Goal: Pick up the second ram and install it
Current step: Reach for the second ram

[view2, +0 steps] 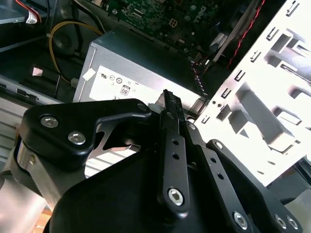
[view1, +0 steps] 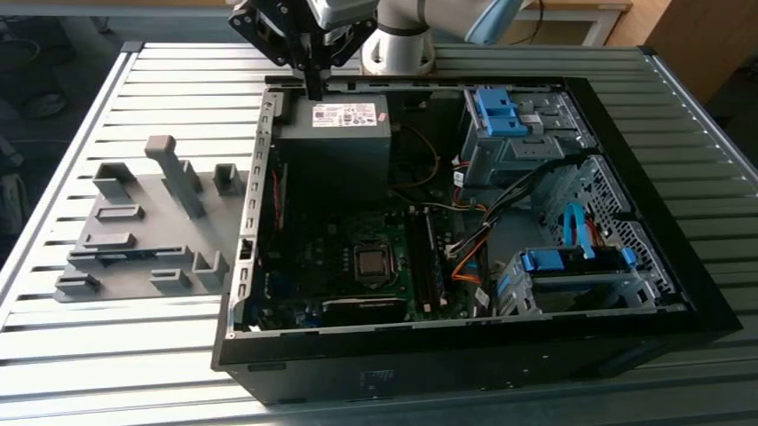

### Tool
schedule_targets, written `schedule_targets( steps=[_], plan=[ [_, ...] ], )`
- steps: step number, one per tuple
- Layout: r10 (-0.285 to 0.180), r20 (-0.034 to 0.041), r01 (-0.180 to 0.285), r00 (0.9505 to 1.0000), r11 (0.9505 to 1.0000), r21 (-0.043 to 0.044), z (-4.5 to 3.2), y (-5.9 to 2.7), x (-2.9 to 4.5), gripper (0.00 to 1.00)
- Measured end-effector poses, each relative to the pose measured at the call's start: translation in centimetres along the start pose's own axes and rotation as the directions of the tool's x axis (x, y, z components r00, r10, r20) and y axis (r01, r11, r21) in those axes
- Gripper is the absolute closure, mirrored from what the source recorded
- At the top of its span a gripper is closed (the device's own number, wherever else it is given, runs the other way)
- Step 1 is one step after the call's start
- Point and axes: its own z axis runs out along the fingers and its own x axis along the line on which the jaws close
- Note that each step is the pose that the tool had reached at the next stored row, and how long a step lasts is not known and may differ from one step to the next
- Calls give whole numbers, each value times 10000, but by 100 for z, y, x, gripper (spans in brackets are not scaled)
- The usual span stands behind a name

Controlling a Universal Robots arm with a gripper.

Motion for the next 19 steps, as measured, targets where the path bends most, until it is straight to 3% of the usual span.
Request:
schedule_targets(
  steps=[19],
  plan=[
    [1, 0, -1, 10000, 10000, 0, 4, -3, 43, 89]
  ],
)
